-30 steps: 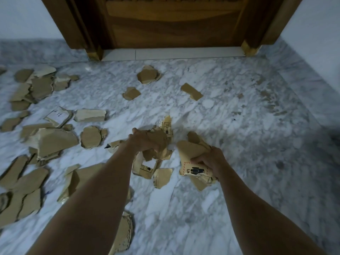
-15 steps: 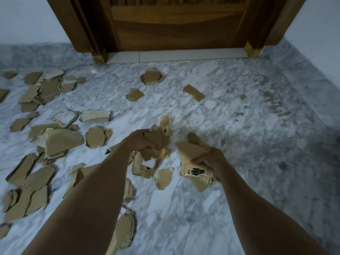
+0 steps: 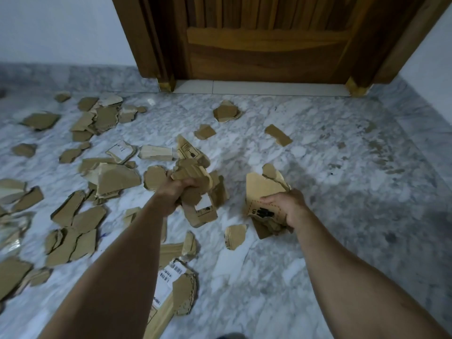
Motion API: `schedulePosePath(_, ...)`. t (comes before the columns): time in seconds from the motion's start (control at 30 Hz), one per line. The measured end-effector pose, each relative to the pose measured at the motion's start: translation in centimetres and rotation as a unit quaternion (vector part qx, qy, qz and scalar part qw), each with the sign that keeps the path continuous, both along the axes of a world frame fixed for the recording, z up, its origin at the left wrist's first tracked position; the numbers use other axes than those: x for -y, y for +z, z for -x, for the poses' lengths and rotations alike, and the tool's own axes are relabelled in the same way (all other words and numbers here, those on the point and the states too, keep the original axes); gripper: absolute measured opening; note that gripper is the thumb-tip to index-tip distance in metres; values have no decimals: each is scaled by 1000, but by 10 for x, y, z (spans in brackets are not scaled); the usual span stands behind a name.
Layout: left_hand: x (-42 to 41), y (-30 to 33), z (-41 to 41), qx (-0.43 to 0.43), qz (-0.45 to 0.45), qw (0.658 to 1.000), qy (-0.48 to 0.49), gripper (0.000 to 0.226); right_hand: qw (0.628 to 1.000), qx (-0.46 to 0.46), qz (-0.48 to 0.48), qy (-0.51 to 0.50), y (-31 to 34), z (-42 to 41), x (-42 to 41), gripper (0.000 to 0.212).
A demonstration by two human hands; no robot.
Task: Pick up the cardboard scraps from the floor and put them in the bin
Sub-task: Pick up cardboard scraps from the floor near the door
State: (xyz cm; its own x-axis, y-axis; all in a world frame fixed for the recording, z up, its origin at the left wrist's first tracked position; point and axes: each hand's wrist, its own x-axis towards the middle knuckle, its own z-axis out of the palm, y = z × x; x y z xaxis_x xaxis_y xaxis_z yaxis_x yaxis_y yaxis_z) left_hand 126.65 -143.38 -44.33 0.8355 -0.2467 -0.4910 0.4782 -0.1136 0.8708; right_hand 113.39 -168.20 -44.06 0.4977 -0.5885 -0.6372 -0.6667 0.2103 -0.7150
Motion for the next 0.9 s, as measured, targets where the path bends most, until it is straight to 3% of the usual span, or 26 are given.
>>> schedulePosePath(0.13, 7, -14, 16, -35, 34, 997, -56, 31, 998, -25, 57, 31, -9, -14, -29, 74)
schedulePosePath(0.27, 28, -16, 26, -50, 47, 995, -74, 37, 989, -34, 115, 84, -5, -34, -54, 65)
schedulePosePath(0.43, 0, -20, 2, -68, 64, 994, -47, 64, 996, 19, 61, 58, 0, -56, -42, 93)
schedulePosePath(0.5, -22, -24, -6, -64, 58, 994, -63, 63, 997, 34, 54, 52, -6, -64, -32, 88)
schedulePosePath(0.63, -60, -26, -11, -127, 10, 979, -161, 100, 996, 52, 62, 46, -9, -77, -25, 68)
schedulePosePath(0.77, -61, -10, -2, -194, -49, 933, -298, 76, 955, 27, 224, 192, 5, -92, -45, 80)
schedulePosePath(0.9, -52, -5, -6, -190, -71, 934, -293, 53, 870, 36, 259, 419, 9, -106, -83, 88)
